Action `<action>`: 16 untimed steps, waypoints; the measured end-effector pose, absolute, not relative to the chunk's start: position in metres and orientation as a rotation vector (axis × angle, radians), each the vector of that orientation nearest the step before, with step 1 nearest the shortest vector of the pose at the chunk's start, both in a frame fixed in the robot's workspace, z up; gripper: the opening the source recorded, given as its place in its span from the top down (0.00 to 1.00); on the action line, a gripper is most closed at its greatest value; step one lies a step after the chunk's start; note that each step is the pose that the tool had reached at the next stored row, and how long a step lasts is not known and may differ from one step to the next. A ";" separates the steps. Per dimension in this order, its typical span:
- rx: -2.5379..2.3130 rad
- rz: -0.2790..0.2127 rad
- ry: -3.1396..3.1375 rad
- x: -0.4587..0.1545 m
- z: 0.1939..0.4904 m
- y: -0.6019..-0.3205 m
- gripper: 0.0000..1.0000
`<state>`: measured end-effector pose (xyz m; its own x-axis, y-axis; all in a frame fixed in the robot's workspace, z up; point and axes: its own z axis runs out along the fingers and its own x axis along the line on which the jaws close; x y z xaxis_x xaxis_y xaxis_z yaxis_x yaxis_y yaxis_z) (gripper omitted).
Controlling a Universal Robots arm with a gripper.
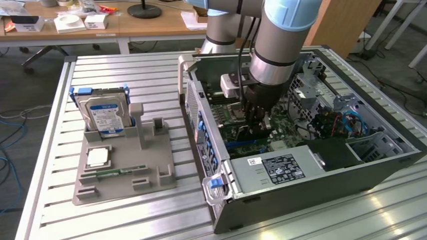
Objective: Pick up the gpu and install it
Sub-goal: 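Insert the gpu into the slot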
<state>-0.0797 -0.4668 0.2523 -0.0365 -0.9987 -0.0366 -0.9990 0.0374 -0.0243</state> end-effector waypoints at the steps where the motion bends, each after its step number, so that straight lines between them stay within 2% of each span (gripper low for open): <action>1: -2.150 0.012 2.231 -0.080 0.252 -0.467 0.74; 16: -2.152 0.013 2.228 -0.080 0.252 -0.467 0.74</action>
<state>-0.0797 -0.4668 0.2516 -0.0339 -0.9987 -0.0375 -0.9991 0.0348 -0.0242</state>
